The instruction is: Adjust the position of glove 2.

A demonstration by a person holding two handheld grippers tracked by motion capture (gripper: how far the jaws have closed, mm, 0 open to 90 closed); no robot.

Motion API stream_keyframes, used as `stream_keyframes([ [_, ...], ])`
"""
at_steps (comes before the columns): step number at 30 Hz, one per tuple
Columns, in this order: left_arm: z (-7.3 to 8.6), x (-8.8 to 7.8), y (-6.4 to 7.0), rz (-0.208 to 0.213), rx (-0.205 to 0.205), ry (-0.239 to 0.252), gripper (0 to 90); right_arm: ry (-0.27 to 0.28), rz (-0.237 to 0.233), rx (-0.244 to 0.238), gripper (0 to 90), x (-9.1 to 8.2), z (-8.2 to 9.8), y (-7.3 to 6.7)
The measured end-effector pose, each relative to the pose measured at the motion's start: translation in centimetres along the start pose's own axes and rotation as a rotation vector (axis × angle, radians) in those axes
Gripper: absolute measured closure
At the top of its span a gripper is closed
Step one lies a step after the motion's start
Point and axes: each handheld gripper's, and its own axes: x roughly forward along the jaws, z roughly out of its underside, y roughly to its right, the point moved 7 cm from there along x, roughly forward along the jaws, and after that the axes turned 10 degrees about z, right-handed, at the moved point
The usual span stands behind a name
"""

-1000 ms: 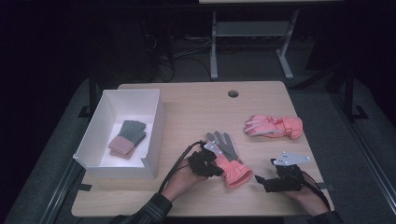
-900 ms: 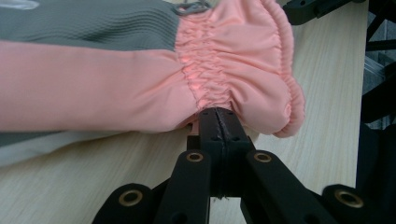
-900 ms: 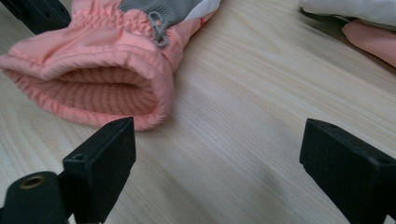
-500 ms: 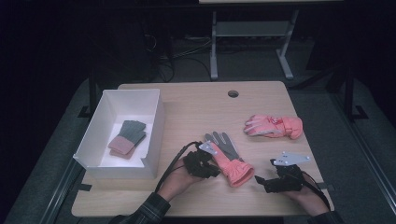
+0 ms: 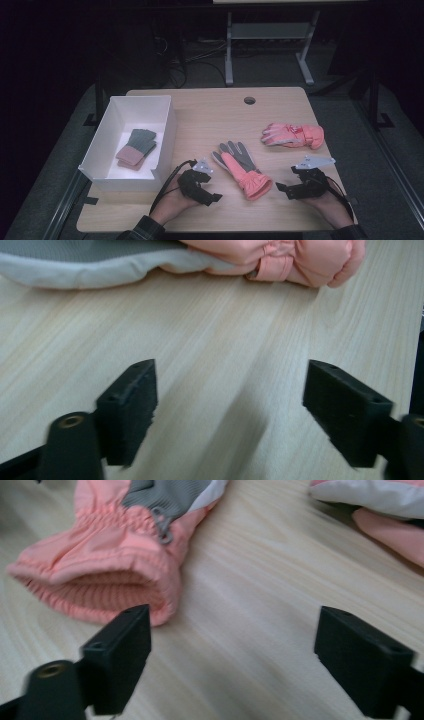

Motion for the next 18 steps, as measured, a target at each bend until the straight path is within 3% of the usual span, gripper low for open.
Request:
stream_keyframes([
  [3,0.6,0.1,0.1,-0.021,0.029,-0.018,18.6,0.009,0.006,0.035,43.9,-0.1,-0.7,0.7],
  [6,0.9,0.2,0.3,-0.016,0.027,-0.029,17.3,0.01,0.004,0.041,61.2,-0.3,-1.5,1.2],
  [11,0.6,0.3,0.1,-0.035,0.021,0.0,13.5,0.016,0.026,0.037,88.1,0.1,-2.7,2.8],
  [15,0.7,0.5,-0.1,-0.036,0.022,0.003,13.5,0.019,0.039,0.048,90.0,0.6,-3.7,4.2],
  [17,0.9,0.5,-0.3,-0.041,0.043,-0.012,13.5,0.006,0.068,0.031,90.0,1.0,-4.1,5.0],
  [18,0.9,0.6,-0.3,-0.04,0.033,-0.005,13.5,0.002,0.074,0.028,90.0,1.1,-4.2,5.3],
])
